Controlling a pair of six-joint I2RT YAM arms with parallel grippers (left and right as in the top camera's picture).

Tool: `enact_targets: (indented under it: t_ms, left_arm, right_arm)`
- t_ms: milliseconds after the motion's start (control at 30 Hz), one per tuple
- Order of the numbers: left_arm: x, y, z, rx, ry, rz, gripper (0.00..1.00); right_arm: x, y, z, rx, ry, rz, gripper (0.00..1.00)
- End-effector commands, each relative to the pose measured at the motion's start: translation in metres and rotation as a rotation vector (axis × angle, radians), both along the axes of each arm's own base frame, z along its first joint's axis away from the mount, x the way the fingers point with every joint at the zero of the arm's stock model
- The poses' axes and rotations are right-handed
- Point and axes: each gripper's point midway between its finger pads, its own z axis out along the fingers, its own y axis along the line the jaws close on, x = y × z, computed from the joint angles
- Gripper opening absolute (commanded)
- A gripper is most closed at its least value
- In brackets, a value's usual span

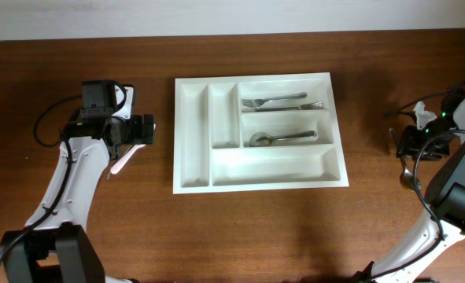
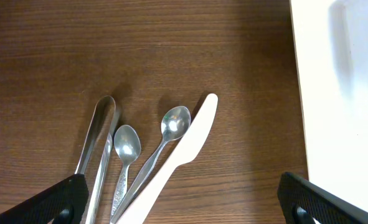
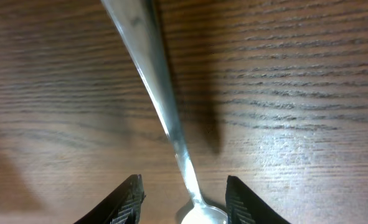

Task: Pack container
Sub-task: 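Grasp the last silver spoon on the right with the right gripper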

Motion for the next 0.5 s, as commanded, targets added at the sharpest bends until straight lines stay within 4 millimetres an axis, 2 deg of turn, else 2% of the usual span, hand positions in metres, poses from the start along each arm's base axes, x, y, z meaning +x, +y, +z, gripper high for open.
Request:
enact_targets:
  t_ms: [0,67,300,433,467]
  left_arm:
    - [0.006,-0.003,0.003,-0.002,-0.011,-0.016,0.99]
    - [0.006,-0.003,0.003,-0.002,-0.011,-0.016,0.99]
    - [0.006,-0.003,0.003,-0.002,-0.011,-0.016,0.99]
    - [0.006,-0.003,0.003,-0.002,-0.011,-0.016,0.99]
    - [0.006,-0.003,0.003,-0.002,-0.011,-0.016,0.99]
  right_arm:
    - [-0.008,-0.004,-0.005,-0.027,0.023,0.013,0.44]
    - [-0.01,-0.003,-0.008,-0.022,0.029,0.013,0.44]
    - [-0.031,0.0,-0.026,-0.045,0.099,0.018,0.29]
    - [-0.042,-0.003,-0.033,-0.081,0.14,-0.012,0.04]
    - [-0.043,-0.005,-0.033,-0.093,0.145,-0.029,0.04]
